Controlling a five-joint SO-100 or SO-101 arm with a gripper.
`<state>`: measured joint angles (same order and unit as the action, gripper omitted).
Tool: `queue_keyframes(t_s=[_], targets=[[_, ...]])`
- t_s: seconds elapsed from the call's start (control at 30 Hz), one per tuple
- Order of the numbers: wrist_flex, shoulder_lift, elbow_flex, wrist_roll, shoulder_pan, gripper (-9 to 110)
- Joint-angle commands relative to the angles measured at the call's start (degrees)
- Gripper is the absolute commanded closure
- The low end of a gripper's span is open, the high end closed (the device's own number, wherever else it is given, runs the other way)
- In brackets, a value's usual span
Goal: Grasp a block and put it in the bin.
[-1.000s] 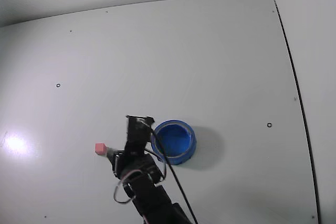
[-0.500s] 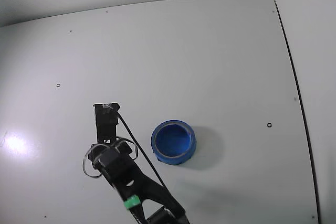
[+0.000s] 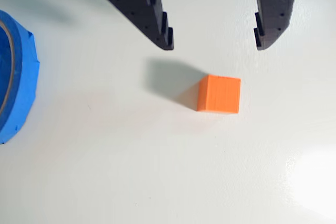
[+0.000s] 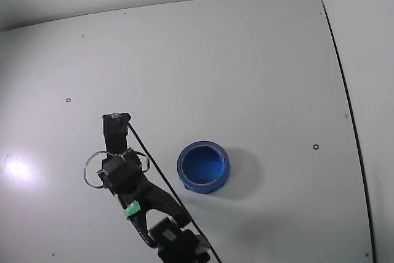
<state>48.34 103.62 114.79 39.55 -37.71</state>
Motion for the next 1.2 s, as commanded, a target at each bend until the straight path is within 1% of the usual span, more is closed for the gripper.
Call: queue_keyframes(t_s=[0.0, 0.47, 1.17], targets=[[-0.53, -2.20, -7.47, 0.53, -0.53, 79], [-0.53, -13.18, -16.61, 0.62, -0.53, 79], [-0.62, -16.79, -17.31, 0.62, -0.53, 79]])
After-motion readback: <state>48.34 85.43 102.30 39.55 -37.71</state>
